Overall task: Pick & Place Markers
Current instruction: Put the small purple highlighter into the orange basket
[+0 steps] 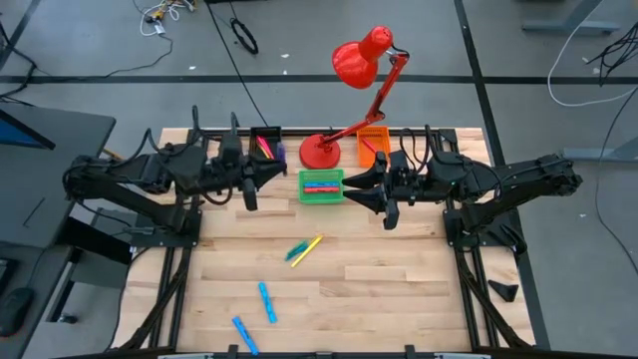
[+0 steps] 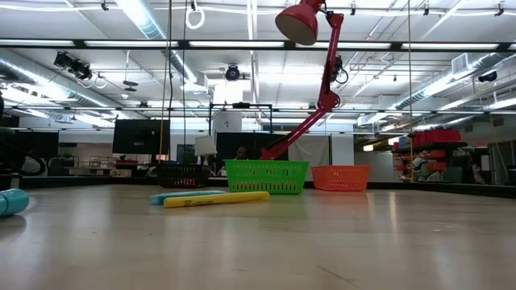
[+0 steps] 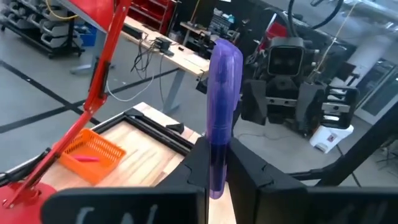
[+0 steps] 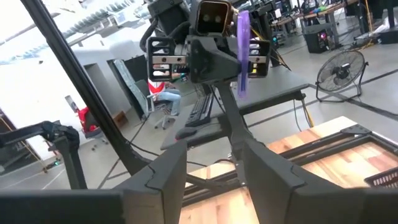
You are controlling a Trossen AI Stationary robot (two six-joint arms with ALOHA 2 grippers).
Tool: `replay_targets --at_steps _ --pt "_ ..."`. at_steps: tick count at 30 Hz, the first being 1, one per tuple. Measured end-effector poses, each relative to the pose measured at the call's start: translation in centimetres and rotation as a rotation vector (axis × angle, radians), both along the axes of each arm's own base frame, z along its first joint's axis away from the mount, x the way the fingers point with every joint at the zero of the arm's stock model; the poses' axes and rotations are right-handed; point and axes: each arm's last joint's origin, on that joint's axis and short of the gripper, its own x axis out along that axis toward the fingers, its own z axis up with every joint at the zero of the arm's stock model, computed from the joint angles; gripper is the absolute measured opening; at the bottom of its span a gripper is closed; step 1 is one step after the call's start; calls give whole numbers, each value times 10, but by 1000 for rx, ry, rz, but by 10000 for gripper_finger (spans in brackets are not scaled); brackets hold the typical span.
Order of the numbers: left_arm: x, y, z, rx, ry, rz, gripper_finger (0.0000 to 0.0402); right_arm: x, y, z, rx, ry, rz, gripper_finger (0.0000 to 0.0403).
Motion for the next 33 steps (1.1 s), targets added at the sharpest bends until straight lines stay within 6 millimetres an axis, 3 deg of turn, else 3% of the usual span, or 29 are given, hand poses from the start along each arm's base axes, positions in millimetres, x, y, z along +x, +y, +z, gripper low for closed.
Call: replay_targets --at_steps 5,15,23,33 --pt "14 0 -5 -1 -2 -30 34 0 -1 1 -40 10 -20 157" --pt "38 3 -5 8 -85 -78 34 7 -6 29 -179 126 -107 157" --pt "56 0 14 69 -53 -115 34 20 -12 30 -195 112 -134 157" --pt "87 1 26 123 -9 -159 34 21 -11 32 -188 93 -110 157"
